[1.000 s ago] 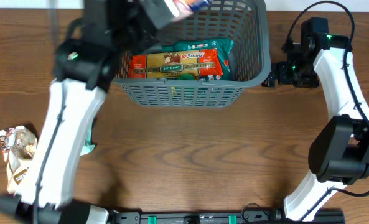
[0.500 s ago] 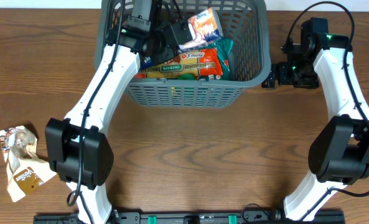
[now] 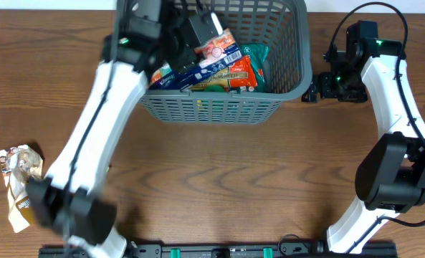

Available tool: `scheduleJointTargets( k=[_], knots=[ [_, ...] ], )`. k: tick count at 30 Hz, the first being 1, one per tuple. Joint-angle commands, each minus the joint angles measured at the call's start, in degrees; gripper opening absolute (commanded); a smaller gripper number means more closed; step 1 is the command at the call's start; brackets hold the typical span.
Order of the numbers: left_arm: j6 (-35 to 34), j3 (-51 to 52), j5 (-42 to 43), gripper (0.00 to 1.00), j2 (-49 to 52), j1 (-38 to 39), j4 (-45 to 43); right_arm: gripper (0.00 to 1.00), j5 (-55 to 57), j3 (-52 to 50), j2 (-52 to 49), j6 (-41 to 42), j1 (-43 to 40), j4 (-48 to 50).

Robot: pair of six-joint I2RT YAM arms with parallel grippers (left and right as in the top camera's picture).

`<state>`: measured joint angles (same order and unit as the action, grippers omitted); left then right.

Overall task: Pack container
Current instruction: 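Lift the Kleenex pack over the basket and drop it inside, then lower the left gripper and grasp the mint-green wet-wipe packet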

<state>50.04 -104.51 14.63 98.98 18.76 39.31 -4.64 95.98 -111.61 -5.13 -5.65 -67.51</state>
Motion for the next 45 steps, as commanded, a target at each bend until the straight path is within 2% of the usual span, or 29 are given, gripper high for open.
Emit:
scheduleJointTargets(
  k=[1,4,7,9,10,13,17,21,26,32,35,39,43,45],
  knots=[
    [-5.2,-3.3,-0.3,0.78,-9.6,-0.4,-0.2,0.99,0.1,-0.2,0.0,-1.2,-0.3,0.0],
    [-10.9,-5.4,-2.8,0.79,-15.3,-1.2,0.3,0.99,0.1,-0.2,0.0,-1.2,-0.3,0.0],
    [-24.9,-6.0,-14.3,0.87,-20.9,-3.1,3.0,0.99,0.1,-0.2,0.0,-1.2,-0.3,-0.2],
    [-34.0,-5.9,-22.1,0.92,-24.1,-5.4,9.6,0.99,0.1,-0.2,0.0,-1.2,-0.3,-0.2],
    [-37.7,-5.9,-24.7,0.99,-25.5,-7.0,14.3,0.99,0.1,-0.2,0.0,-1.2,-0.3,-0.2],
    [-46.3,-5.9,-26.7,0.99,-27.8,-11.9,27.6,0.99,0.1,-0.2,0.0,-1.2,-0.3,-0.2],
    [-50.8,-4.2,-26.7,0.99,-29.2,-17.9,40.7,0.99,0.1,-0.2,0.0,-1.1,-0.3,-0.2],
    [-52.2,0.9,-25.8,0.99,-31.7,-22.0,45.2,0.99,0.1,-0.2,0.0,-1.1,-0.3,0.2],
    [-52.4,14.5,-17.5,0.99,-37.1,-26.3,43.3,0.99,0.1,-0.2,0.0,-0.7,-0.3,0.7],
    [-54.7,34.3,-11.1,0.98,-39.3,-30.1,32.9,0.99,0.1,-0.2,0.0,-0.7,-0.3,1.4],
    [-54.9,43.2,-7.3,0.99,-37.3,-31.7,26.5,0.99,0.1,-0.2,0.0,-0.7,-0.3,1.7],
    [-54.9,51.7,-7.3,0.99,-32.1,-33.8,17.4,0.99,0.1,-0.2,0.0,-0.8,-0.3,1.6],
    [-54.7,53.7,-7.3,0.99,-25.0,-35.8,11.7,0.99,0.1,-0.2,0.0,-0.8,-0.3,1.6],
    [-52.6,53.7,-7.3,0.98,-21.8,-36.3,9.4,0.99,0.1,-0.2,0.0,-0.9,-0.3,1.6]
  ],
)
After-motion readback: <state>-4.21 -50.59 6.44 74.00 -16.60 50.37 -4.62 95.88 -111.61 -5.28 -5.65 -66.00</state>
